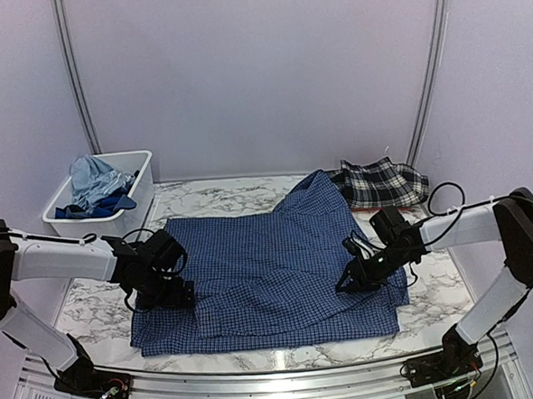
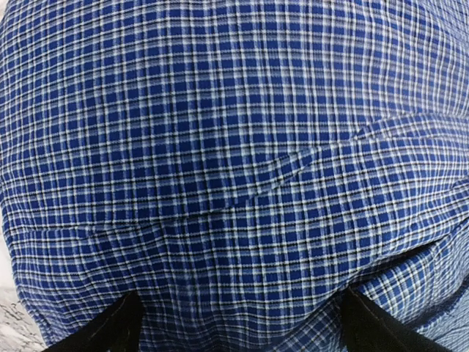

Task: Fold and stack the mixed laundry pile
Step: Move the 1/3-folded shirt to the center of the board.

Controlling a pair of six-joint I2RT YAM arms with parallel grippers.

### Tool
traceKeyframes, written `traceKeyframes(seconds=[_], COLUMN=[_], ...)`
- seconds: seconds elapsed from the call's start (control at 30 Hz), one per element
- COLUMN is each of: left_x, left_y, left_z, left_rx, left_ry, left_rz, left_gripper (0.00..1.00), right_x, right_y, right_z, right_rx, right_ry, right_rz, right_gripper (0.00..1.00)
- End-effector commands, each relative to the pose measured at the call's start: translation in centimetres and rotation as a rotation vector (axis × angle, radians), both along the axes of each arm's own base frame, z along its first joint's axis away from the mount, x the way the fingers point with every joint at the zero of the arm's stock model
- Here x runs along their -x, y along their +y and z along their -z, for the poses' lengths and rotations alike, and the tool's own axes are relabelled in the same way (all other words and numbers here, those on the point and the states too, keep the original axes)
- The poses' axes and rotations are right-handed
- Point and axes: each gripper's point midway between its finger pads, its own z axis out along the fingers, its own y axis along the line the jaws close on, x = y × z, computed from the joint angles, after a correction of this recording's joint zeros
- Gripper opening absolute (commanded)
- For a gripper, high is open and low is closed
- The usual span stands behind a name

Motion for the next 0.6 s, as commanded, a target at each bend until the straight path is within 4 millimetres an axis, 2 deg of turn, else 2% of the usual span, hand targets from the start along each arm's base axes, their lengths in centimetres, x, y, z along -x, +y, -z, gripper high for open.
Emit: traceKeyframes(seconds=[0.0, 0.1, 0.17, 0.2, 0.27, 0.37, 0.43, 0.5, 0.53, 0.57], left_x=[3.1, 4.4, 4.6, 4.3, 2.8, -0.5, -3.1, -5.4, -6.6, -7.8], left_y=[0.8, 0.4, -0.2, -0.5, -1.1, -1.7, -2.3, -2.5, -2.6, -2.5], left_z=[1.7, 1.5, 0.7, 0.0, -2.3, -5.5, -7.6, -8.7, -9.2, -9.5], left_rx=[0.021, 0.064, 0.099, 0.117, 0.139, 0.148, 0.162, 0.164, 0.165, 0.153], left_ry=[0.094, 0.116, 0.108, 0.092, 0.019, -0.068, -0.117, -0.146, -0.159, -0.174], left_rz=[0.012, 0.030, 0.045, 0.052, 0.067, 0.073, 0.077, 0.064, 0.061, 0.049], left_gripper=[0.95, 0.93, 0.92, 0.93, 0.96, 0.99, 0.99, 0.99, 0.99, 0.99], right_x=[5.3, 7.9, 8.3, 7.8, 5.0, -1.1, -5.1, -9.1, -11.6, -13.1], right_y=[-1.1, -0.8, -0.9, -1.0, -1.7, -2.4, -2.1, -2.3, -2.2, -2.5], right_z=[2.5, 2.7, 2.1, 1.5, -0.4, -5.0, -8.4, -10.8, -12.7, -12.7], right_rx=[0.042, 0.036, 0.023, 0.020, 0.032, 0.011, 0.031, 0.093, 0.111, 0.145], right_ry=[0.142, 0.180, 0.180, 0.161, 0.072, -0.110, -0.220, -0.310, -0.381, -0.404], right_rz=[-0.004, -0.029, -0.027, -0.024, 0.003, 0.072, 0.079, 0.090, 0.095, 0.101], right_gripper=[0.43, 0.43, 0.44, 0.44, 0.46, 0.48, 0.48, 0.48, 0.48, 0.48])
